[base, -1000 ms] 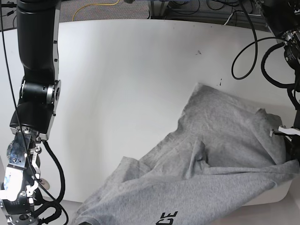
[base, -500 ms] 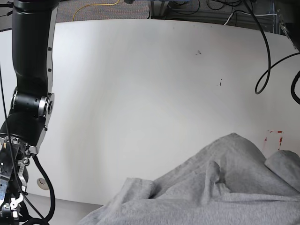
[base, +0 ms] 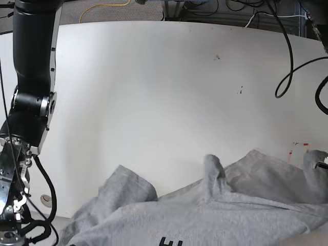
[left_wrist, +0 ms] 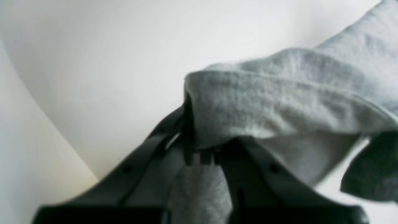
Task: Fold the T-shirt properly
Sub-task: 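Lower the stretched shirt and drag it flat across the table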
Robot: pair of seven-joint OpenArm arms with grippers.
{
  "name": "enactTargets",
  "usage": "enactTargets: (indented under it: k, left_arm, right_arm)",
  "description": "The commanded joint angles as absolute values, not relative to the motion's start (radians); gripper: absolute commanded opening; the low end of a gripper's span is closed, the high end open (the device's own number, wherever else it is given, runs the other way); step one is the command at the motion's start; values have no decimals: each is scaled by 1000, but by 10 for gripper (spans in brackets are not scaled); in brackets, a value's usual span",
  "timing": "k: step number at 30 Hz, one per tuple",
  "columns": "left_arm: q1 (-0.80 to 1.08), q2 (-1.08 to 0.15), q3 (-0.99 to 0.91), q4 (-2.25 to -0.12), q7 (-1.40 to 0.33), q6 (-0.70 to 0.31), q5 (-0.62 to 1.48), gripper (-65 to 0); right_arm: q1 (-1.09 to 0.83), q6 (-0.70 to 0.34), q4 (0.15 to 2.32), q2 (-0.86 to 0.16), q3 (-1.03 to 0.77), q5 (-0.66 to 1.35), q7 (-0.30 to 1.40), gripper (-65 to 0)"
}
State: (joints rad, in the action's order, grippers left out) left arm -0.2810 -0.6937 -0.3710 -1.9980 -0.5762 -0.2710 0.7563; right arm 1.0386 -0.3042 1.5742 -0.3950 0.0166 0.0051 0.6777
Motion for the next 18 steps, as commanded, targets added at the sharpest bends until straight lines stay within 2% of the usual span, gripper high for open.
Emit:
enactTargets:
  k: [1, 9, 18]
  left_arm:
    - [-242, -661, -381, -2005, -547, -257, 751, -650]
    - [-5, -561, -383, -2008, -545, -257, 750, -650]
    - [208, -481, -384, -2008, -544, -260, 750, -650]
  right_arm:
    - [1003, -289, 1635, -412, 8, -2, 656, -644]
    - [664, -289, 1825, -424, -94, -2, 661, -644]
    - [360, -289, 1940, -423, -183, -2, 659, -644]
